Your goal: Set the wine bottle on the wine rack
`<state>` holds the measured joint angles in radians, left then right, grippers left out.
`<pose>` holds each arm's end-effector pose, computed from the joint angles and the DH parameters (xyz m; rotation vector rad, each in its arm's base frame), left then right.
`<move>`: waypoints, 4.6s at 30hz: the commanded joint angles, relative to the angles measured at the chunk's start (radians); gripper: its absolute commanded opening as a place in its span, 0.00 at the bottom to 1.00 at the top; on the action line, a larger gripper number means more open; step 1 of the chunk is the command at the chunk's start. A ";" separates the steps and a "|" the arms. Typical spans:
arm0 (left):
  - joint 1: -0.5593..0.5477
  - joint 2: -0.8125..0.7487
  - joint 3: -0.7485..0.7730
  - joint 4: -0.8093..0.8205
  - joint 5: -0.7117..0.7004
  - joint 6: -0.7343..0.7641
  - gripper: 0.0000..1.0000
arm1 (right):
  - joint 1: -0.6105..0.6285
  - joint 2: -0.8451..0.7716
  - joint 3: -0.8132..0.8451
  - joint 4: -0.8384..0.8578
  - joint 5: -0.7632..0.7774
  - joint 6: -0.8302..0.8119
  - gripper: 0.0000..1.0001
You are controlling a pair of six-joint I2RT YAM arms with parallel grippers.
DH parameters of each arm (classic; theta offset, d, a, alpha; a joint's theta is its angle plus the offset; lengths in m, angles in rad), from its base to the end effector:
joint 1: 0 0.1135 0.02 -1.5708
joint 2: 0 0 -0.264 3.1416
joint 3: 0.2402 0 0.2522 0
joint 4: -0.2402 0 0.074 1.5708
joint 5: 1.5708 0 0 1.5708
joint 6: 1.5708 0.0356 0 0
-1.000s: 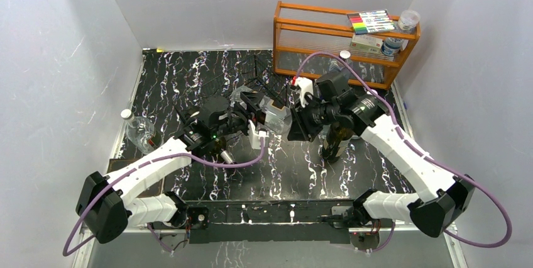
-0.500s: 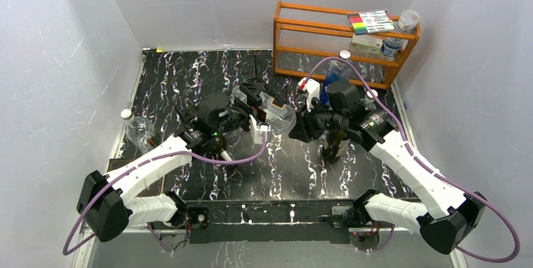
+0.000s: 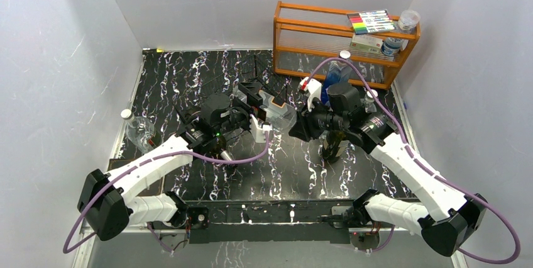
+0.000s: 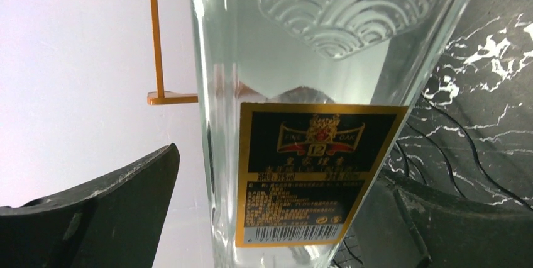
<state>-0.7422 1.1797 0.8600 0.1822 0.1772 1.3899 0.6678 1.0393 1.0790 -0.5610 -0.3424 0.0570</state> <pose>0.2012 -0.1931 0.3226 1.5626 0.7119 0.3304 0.1668 0.1468 0.3572 -0.8509 1.9840 0.7881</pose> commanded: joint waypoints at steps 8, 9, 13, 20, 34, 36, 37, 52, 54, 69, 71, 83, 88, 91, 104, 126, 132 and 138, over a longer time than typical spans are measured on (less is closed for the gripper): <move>0.001 0.008 0.036 -0.119 -0.089 0.081 0.98 | 0.000 0.005 0.030 0.222 0.003 0.026 0.00; 0.001 0.006 0.032 -0.117 -0.096 0.084 0.98 | 0.000 0.005 0.026 0.232 0.006 0.031 0.00; 0.003 0.008 0.037 -0.118 -0.119 0.082 0.98 | 0.000 0.005 0.005 0.290 -0.001 0.056 0.00; 0.012 -0.007 0.040 -0.131 -0.131 0.068 0.98 | 0.000 0.018 -0.011 0.319 -0.032 0.061 0.00; 0.105 -0.073 0.080 -0.218 -0.092 0.030 0.61 | 0.033 0.080 -0.029 0.431 -0.150 0.135 0.00; 0.109 -0.079 0.071 -0.222 -0.089 0.042 0.47 | 0.038 0.087 -0.021 0.424 -0.167 0.139 0.00; 0.109 -0.082 0.067 -0.221 -0.082 0.049 0.39 | 0.038 0.093 -0.012 0.406 -0.173 0.139 0.00; 0.108 -0.103 0.014 -0.075 0.046 0.064 0.00 | 0.039 0.234 0.189 0.100 -0.232 0.099 0.58; 0.109 -0.099 0.017 -0.071 0.051 0.074 0.00 | 0.039 0.248 0.205 0.097 -0.222 0.097 0.67; 0.109 -0.083 0.038 -0.038 0.093 0.074 0.00 | 0.054 0.368 0.245 0.158 -0.093 0.135 0.86; 0.109 -0.082 0.038 -0.034 0.102 0.069 0.00 | 0.060 0.372 0.235 0.190 -0.090 0.145 0.86; 0.109 -0.102 0.022 0.016 0.164 0.010 0.00 | 0.092 0.358 0.184 0.365 -0.153 0.247 0.83; 0.109 -0.101 0.018 0.019 0.147 0.007 0.00 | 0.094 0.311 0.160 0.431 -0.151 0.326 0.44; 0.108 -0.100 0.014 0.017 0.126 0.019 0.00 | 0.094 0.312 0.178 0.393 -0.207 0.342 0.68; 0.109 -0.098 0.031 0.041 0.138 0.006 0.00 | 0.114 0.471 0.354 0.098 -0.107 0.257 0.60; 0.109 -0.110 -0.014 0.036 0.089 -0.036 0.23 | 0.130 0.335 0.151 0.420 -0.004 0.280 0.00; 0.109 -0.072 -0.053 0.064 0.011 -0.046 0.98 | 0.130 0.305 0.104 0.539 0.065 0.307 0.00; 0.117 -0.064 -0.049 0.054 -0.022 -0.066 0.98 | 0.130 0.310 0.105 0.585 0.141 0.312 0.00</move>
<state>-0.6174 1.1378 0.7795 0.1410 0.1196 1.3815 0.7879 1.3987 1.1492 -0.2592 -0.2390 0.3687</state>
